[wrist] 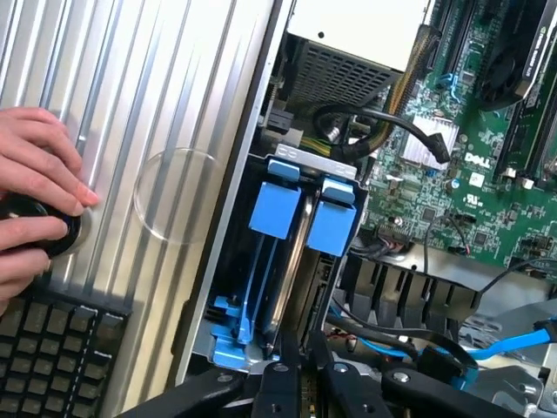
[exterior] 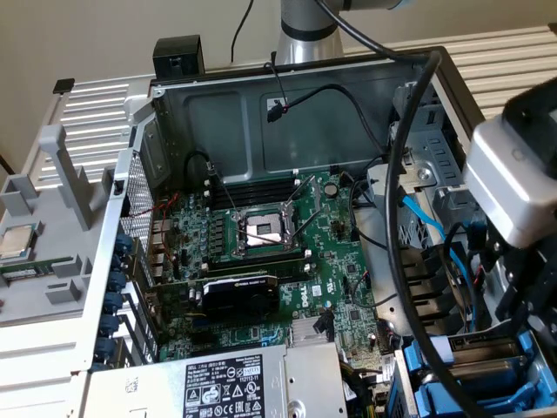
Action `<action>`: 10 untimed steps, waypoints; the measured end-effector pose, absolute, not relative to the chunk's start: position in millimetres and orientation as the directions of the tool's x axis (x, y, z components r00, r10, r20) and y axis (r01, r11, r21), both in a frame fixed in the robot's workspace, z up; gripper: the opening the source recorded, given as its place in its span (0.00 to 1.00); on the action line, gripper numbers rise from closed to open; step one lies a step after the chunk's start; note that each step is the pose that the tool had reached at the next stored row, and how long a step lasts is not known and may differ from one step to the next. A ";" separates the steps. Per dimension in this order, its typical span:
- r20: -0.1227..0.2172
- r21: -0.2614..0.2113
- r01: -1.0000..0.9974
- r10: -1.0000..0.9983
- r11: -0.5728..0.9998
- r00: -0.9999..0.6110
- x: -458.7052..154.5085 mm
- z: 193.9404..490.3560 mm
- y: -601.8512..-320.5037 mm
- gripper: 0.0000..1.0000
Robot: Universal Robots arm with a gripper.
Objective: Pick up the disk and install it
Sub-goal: 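Insert the second disk wire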
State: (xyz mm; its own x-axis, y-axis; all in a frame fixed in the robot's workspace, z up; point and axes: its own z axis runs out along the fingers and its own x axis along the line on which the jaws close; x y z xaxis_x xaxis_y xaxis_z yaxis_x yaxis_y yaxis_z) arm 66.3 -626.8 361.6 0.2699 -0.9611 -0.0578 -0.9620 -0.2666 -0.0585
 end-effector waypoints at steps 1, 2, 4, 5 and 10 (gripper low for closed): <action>-0.050 -0.055 -0.962 -0.962 -0.267 0.270 66.3 361.6 -625.0 0.17; -0.043 -0.052 -0.962 -0.962 -0.268 0.270 66.3 361.7 -623.2 0.17; -0.030 -0.046 -0.962 -0.962 -0.268 0.270 66.3 361.9 -620.0 0.17; -0.026 -0.042 -0.962 -0.963 -0.268 0.270 66.3 361.9 -619.2 0.17; -0.019 -0.013 -0.963 -0.963 -0.268 0.269 66.2 361.9 -616.8 0.17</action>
